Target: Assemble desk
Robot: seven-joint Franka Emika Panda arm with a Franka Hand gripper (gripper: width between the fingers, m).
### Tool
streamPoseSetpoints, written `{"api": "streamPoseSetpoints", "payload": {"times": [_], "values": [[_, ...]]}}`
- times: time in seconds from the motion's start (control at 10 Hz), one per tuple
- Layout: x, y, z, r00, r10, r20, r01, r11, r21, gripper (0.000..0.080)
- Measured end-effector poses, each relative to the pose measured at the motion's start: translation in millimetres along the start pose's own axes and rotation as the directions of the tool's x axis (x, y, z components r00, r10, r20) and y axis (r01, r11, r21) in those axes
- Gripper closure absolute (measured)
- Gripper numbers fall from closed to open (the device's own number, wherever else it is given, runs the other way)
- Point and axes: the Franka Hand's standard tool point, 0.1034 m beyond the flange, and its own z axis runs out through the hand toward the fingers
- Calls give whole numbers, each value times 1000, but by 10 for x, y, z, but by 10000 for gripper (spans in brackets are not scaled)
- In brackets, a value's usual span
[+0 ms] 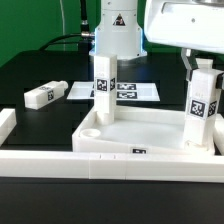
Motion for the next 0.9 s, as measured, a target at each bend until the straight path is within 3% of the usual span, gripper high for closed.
{"api": "streamPoseSetpoints", "payload": {"times": [0.3, 0.6, 0.9], "values": [[-14, -8, 3, 984, 177, 1, -177, 984, 0, 509], [-27, -26, 17, 841, 540, 38, -541, 838, 70, 509], [-38, -43, 19, 685, 725, 76, -728, 681, 70, 509]]}}
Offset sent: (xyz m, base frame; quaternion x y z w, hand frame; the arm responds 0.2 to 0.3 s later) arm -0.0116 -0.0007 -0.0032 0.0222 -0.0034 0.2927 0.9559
